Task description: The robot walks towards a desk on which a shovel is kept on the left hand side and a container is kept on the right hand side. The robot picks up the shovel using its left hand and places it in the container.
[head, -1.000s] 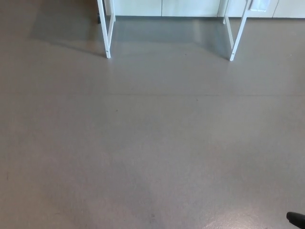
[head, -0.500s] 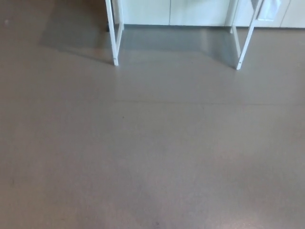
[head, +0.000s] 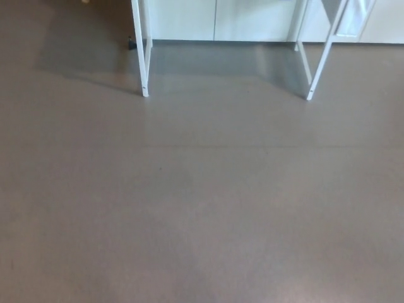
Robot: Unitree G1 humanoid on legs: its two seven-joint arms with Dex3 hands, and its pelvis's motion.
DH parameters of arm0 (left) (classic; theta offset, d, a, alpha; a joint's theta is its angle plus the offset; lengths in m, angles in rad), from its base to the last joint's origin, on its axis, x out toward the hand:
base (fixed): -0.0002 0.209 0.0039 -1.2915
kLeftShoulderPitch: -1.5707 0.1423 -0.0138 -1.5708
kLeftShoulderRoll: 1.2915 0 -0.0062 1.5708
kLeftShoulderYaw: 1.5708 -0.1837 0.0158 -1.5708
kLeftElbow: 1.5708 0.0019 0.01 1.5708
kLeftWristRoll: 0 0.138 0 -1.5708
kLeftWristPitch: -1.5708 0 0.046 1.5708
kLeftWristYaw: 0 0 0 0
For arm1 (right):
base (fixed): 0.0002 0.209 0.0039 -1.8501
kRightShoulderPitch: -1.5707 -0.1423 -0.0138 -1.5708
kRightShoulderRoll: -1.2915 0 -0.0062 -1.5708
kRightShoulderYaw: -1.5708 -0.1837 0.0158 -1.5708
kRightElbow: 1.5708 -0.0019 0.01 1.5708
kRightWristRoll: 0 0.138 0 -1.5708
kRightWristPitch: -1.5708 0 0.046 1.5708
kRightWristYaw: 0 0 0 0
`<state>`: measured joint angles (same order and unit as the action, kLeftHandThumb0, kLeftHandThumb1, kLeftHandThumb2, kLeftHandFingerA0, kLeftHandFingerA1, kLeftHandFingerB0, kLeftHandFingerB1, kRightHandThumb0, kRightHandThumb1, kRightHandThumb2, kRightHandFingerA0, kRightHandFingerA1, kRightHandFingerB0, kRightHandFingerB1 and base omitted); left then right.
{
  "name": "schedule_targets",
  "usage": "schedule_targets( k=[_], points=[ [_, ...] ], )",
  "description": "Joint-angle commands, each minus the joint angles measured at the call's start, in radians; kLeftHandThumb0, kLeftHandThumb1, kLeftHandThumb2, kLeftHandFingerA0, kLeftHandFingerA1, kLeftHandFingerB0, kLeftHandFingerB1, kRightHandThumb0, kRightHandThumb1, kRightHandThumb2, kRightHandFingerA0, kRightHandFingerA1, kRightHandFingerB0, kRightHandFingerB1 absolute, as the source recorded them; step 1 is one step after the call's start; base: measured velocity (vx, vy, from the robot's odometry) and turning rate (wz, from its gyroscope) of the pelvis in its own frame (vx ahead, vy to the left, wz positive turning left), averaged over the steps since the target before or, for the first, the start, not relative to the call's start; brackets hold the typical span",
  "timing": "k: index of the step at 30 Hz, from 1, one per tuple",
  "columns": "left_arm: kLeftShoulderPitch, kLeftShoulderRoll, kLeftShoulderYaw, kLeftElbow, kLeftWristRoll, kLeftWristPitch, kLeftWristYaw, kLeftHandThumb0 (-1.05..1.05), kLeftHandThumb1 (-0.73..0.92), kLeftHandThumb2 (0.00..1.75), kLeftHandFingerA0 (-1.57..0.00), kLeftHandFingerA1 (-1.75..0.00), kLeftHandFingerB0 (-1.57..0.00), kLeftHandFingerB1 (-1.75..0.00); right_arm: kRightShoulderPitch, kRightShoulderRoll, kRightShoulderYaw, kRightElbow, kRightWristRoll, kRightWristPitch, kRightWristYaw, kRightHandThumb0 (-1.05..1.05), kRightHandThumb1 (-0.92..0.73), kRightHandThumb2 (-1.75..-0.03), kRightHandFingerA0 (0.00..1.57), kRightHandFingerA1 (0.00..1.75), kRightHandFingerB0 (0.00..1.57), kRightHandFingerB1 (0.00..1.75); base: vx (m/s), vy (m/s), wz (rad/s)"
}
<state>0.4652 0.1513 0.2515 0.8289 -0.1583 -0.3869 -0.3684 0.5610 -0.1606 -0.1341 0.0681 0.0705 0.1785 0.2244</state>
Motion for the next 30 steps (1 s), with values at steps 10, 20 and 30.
schedule_targets(
  k=[10, 20, 30],
  points=[
    [0.021, 0.008, -0.02, -0.004, 0.017, -0.077, 0.01, -0.28, 0.6, 0.59, -0.33, -0.32, -0.27, -0.3, 0.025, -0.013, -0.007, -0.033, 0.007, 0.043, -0.004, -0.16, -0.31, -0.82, 0.46, 0.68, 0.29, 0.59, 0.23, -0.137, 0.08],
    [-0.005, 0.01, -0.015, 0.054, 0.012, -0.088, -0.001, -0.34, 0.58, 0.65, -0.3, -0.35, -0.29, -0.35, 0.008, -0.025, -0.004, -0.001, 0.0, 0.037, -0.002, -0.21, -0.48, -0.54, 0.52, 0.62, 0.36, 0.5, 0.22, 0.104, -0.13],
    [-0.018, 0.021, -0.02, 0.078, 0.026, -0.106, 0.007, -0.34, 0.57, 0.65, -0.3, -0.36, -0.28, -0.35, 0.004, -0.03, 0.009, -0.011, -0.015, 0.055, -0.012, -0.21, -0.5, -0.54, 0.54, 0.61, 0.38, 0.49, 0.21, 0.076, 0.01]
  ],
)
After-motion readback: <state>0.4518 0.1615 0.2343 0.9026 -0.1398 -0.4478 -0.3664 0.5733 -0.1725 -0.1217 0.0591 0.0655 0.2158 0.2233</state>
